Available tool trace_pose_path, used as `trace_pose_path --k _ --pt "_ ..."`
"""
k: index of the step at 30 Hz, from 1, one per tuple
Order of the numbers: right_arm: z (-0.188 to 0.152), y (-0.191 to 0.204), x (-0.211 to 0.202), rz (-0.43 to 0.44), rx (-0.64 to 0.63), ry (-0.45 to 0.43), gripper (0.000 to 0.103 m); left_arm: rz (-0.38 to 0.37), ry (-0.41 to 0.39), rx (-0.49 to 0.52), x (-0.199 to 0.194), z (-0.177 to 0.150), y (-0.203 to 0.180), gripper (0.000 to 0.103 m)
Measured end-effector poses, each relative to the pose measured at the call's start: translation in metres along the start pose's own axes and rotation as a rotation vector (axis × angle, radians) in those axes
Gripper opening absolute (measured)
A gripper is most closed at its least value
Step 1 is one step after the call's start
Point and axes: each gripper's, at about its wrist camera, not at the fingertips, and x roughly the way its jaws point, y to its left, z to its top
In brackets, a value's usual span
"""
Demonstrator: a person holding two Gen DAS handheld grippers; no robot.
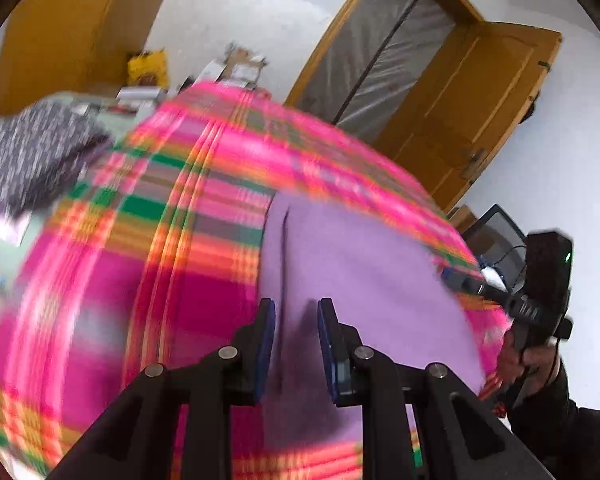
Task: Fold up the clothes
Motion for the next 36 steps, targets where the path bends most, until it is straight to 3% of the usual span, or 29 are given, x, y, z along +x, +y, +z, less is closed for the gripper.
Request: trace_pose_path --k 9,14,19,23,26,32,36 --pt "0.001 0.006 0.003 0.010 -0.016 -0.001 0.027 0.023 0.003 0.015 -0.018 -0.025 0.001 0.026" --pt "0.000 0.012 -0.001 0.006 -0.043 -0.017 0.027 0.047 -0.052 0.076 -0.029 -0.014 -0.015 0.024" --pt "-0.006 0.026 0.002 -0.002 -0.110 -0.008 0.027 0.026 -0.088 0.156 -0.015 0.018 -0.042 0.024" --pt "-0.018 0.036 0.023 -0.067 -0.221 0.076 0.030 0.033 -0.044 0.191 0.011 0.027 -0.055 0.024" --pt "-0.018 0.044 0.022 -0.102 -0.279 0.066 0.029 0.029 -0.023 0.206 0.021 0.025 -0.063 0.024" --pt "-0.012 0.036 0.014 -0.105 -0.209 0.050 0.030 0.015 -0.016 0.262 0.042 0.029 -0.093 0.024" --pt "-0.005 0.034 0.013 -0.123 -0.208 0.043 0.030 0.075 0.040 0.309 0.064 0.019 -0.096 0.024"
